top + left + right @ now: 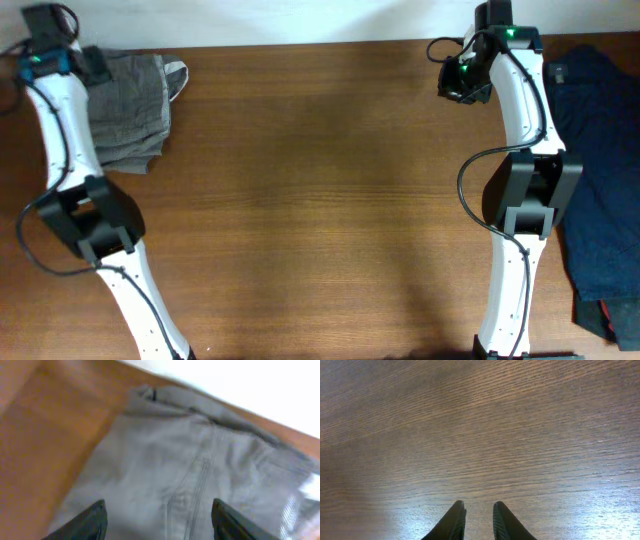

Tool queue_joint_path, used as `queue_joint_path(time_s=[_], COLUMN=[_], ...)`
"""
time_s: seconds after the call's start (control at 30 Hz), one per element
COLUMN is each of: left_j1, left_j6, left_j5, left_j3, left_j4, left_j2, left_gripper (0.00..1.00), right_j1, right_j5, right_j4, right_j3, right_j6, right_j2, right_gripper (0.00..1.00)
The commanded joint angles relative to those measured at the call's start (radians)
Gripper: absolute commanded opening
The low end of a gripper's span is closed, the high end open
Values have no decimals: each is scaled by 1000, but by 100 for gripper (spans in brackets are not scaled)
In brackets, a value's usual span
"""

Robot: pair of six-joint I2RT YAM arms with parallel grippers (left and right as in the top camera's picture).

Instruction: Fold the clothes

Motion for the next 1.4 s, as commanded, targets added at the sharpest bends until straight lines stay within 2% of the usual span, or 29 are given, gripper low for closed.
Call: queue_joint_path(time_s=[0.0, 0.13, 0.23, 0.37, 0.5, 0.57, 0.63, 0.7, 0.8, 1.03, 1.17, 1.37], left_j1=[-3, -1, 2, 10, 22, 31, 40, 43, 42, 40, 40, 40], left_j6=[11, -15, -26, -56, -55, -56, -56, -56, -56, -55, -55, -56], left_j5=[-10, -1, 1, 1, 1, 6, 66, 117, 154, 156, 156, 156], left_j3=[7, -6, -37, -128, -256, -318, -370, -375, -369, -264, -197, -187], left_j4=[-131, -294, -332, -315, -206, -161, -179, -219, -251, -251, -197, 47], left_j2=[-96, -74, -49, -35, -34, -34, -34, -34, -38, -89, -124, -121], left_gripper=[66, 66, 65, 65, 65, 59, 55, 53, 43, 43, 43, 44], right_j1=[10, 10, 10, 10, 10, 10, 10, 10, 10, 10, 10, 10], right_j5=[-12, -13, -13, -13, -12, -13, -13, -12, -13, -13, -13, -13], right_j4=[7, 9, 6, 2, 2, 2, 2, 3, 10, 15, 15, 21], right_j3=[23, 23, 23, 23, 23, 23, 23, 23, 23, 23, 23, 23], right_j6=[-10, -10, -10, -10, -10, -10, -10, -10, -10, -10, -10, -10], right_j2=[-53, -53, -53, -53, -53, -53, -53, -53, -53, -53, -53, -53], right_gripper=[24, 24, 24, 24, 24, 24, 24, 24, 24, 24, 24, 24])
